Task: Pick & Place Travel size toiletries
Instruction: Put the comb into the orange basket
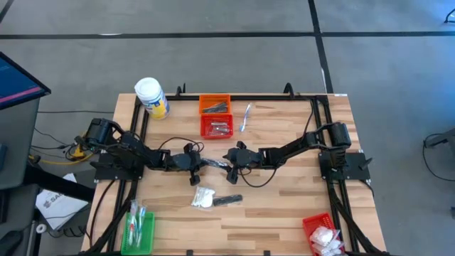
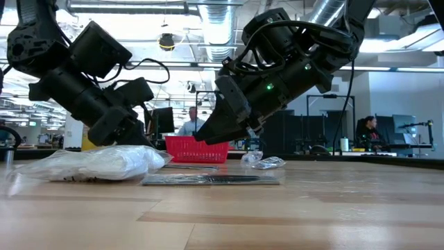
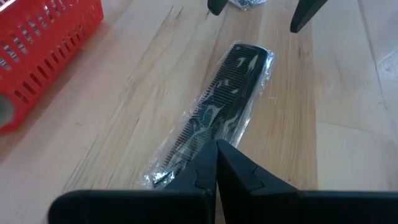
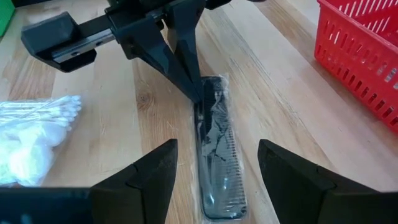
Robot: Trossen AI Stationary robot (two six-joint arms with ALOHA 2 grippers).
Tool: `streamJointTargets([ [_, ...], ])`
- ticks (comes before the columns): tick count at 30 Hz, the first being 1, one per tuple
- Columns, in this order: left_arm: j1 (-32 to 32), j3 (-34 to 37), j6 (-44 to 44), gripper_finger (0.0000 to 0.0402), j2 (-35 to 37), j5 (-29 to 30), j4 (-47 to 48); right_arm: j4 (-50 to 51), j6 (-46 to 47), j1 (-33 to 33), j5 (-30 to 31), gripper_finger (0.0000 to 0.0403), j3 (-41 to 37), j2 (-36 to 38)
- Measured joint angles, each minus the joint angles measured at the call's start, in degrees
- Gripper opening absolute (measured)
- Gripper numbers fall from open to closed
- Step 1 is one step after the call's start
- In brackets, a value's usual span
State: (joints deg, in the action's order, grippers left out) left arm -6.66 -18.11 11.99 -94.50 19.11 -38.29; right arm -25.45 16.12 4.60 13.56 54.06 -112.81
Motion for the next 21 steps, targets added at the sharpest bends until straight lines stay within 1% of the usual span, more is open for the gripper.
streamJointTargets([
  [7, 0.0, 0.0, 0.7, 0.0000, 0.0, -1.2, 0.6, 0.6, 0.4, -0.2, 0.0, 0.0217, 0.0, 0.0],
  [11, 0.0, 0.0, 2.3, 0.0000, 0.0, -1.5, 2.7, 0.8, 0.5, -0.2, 0.0, 0.0219, 0.0, 0.0],
  [21, -0.5, 2.0, 4.7, 0.0000, 0.0, -1.2, 1.3, 0.9, 1.7, -0.6, 0.0, 0.0220, 0.0, 0.0],
])
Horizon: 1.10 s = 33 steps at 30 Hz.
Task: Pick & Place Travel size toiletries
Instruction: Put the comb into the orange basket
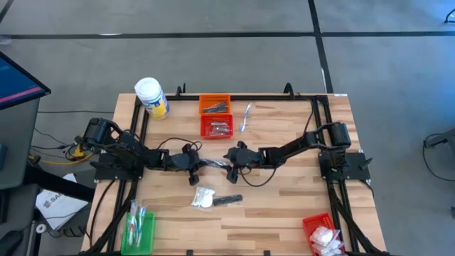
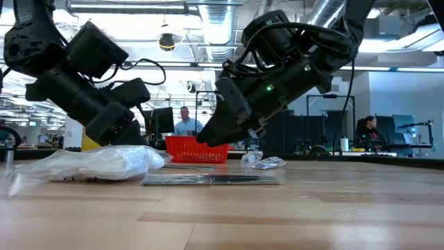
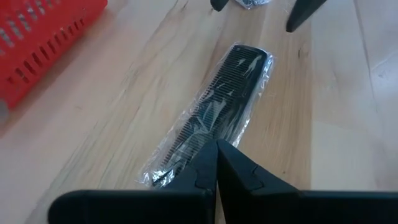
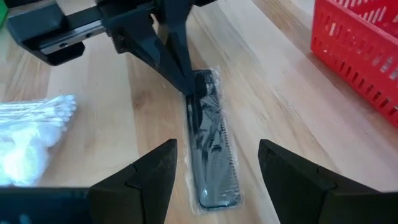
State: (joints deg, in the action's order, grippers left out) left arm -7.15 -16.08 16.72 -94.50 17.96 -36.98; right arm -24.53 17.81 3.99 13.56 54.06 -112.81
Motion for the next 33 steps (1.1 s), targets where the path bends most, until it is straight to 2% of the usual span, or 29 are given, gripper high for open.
streamJointTargets([
  [4, -1.7, 1.5, -3.3, 0.0000, -0.3, 3.1, -6.3, 0.2, 0.3, -0.4, 0.0, 0.0220, 0.0, 0.0],
  [17, -2.3, 1.5, -5.6, 0.0000, -0.3, 3.1, -12.4, 0.5, 0.2, -0.4, 0.0, 0.0220, 0.0, 0.0],
  [23, -2.3, 2.0, -4.3, 0.0000, -0.3, 0.0, -12.7, 0.5, 0.2, -0.4, 0.0, 0.0220, 0.0, 0.0],
  [33, -2.1, 2.8, -2.8, 0.0000, -0.3, 0.0, -10.7, 0.5, 0.2, -0.4, 0.0, 0.0221, 0.0, 0.0],
])
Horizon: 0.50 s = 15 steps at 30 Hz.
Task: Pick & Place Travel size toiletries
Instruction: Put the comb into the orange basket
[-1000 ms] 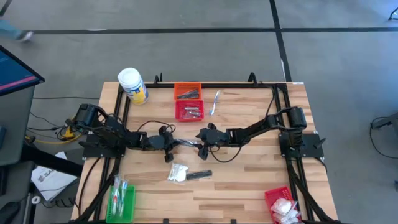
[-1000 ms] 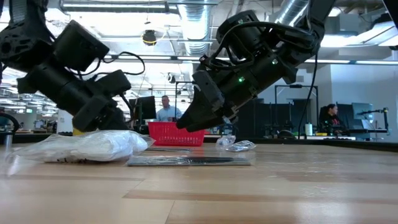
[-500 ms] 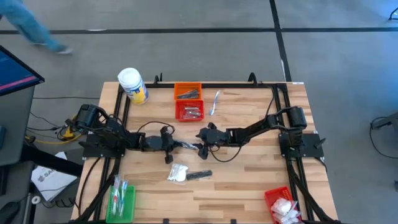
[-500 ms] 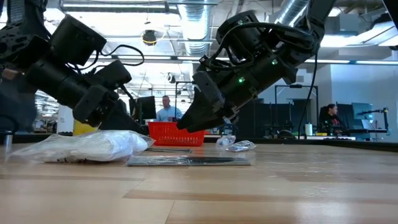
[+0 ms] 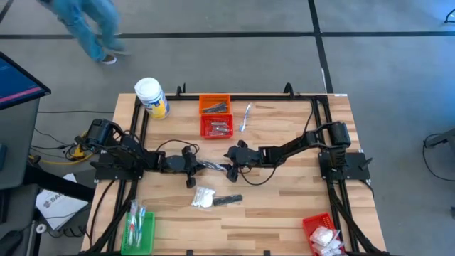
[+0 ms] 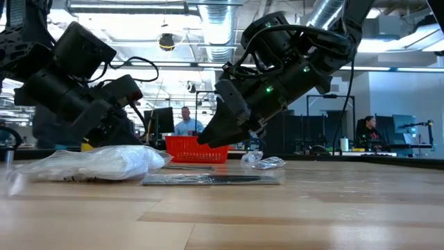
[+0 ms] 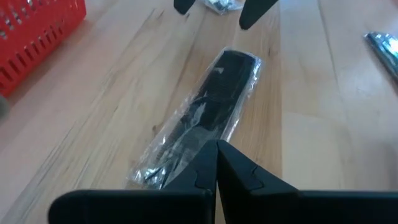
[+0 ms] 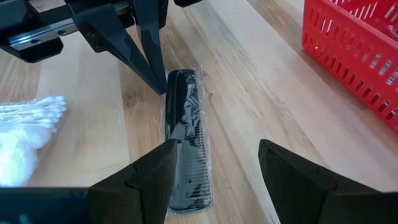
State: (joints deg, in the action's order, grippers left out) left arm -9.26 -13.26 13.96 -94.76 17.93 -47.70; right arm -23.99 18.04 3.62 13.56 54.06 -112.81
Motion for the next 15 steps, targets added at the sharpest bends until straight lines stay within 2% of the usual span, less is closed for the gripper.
streamJointTargets([
  [15, 0.0, -0.1, 1.5, 0.0000, 0.1, -0.3, 2.7, 0.6, 1.9, -0.1, -0.1, 0.0221, 0.0, 0.0],
])
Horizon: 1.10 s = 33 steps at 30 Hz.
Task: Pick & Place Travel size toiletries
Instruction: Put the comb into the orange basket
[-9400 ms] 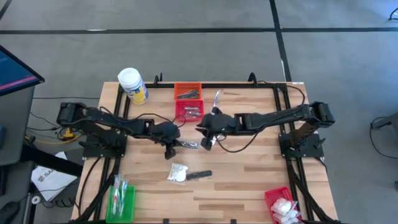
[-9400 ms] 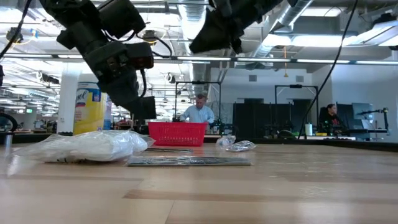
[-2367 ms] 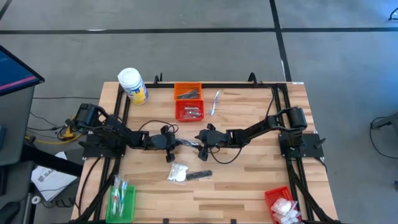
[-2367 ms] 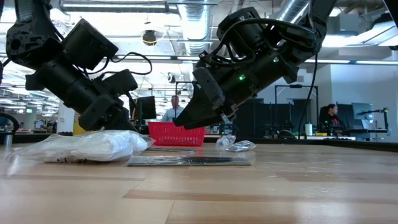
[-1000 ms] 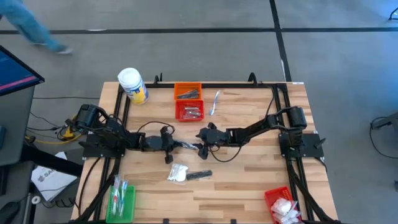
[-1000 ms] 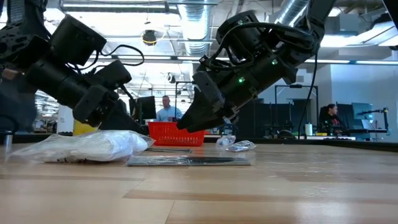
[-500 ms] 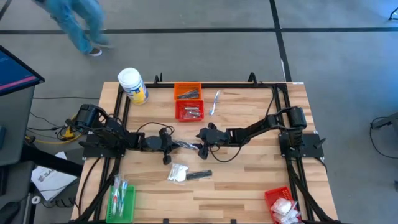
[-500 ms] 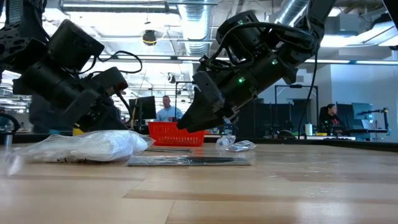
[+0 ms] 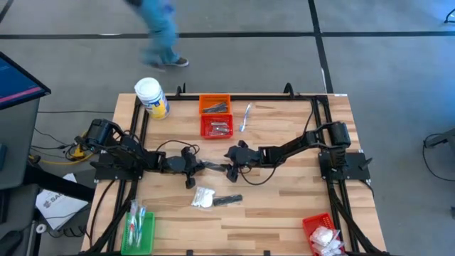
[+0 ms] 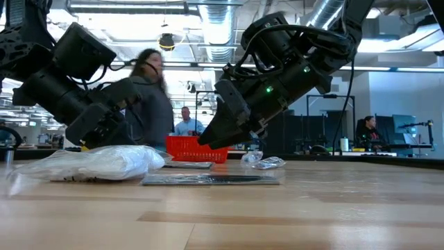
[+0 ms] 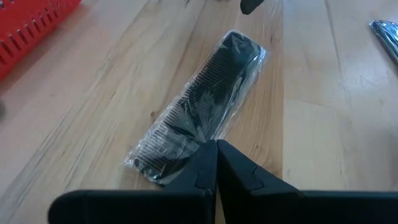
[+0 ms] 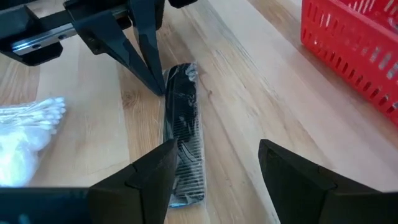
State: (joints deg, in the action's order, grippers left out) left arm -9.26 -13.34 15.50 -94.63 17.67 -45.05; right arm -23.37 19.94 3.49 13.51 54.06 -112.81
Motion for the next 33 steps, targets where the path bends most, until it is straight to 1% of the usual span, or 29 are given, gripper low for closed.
streamJointTargets([
  [5, 0.0, 0.0, 0.0, 0.0000, 0.0, 0.0, 0.1, 2.5, 5.3, -1.6, -4.2, 0.0221, 0.0, 0.0],
  [11, 0.0, 0.0, 0.0, 0.0000, 0.0, 0.0, 0.3, 3.0, 10.1, -3.1, -4.7, 0.0221, 0.0, 0.0],
  [15, 0.0, 0.0, 0.0, 0.0000, 0.0, 0.1, 0.3, 3.0, 12.0, -3.4, -8.8, 0.0221, 0.0, 0.0],
  [21, 0.0, 0.0, -0.1, 0.0000, 0.0, 0.1, 0.4, 1.4, 14.4, -3.6, -9.1, 0.0221, 0.0, 0.0],
  [33, 0.3, 0.0, -0.2, 0.0000, 0.0, 0.0, 0.5, 1.9, 15.7, -3.6, -10.7, 0.0221, 0.0, 0.0],
])
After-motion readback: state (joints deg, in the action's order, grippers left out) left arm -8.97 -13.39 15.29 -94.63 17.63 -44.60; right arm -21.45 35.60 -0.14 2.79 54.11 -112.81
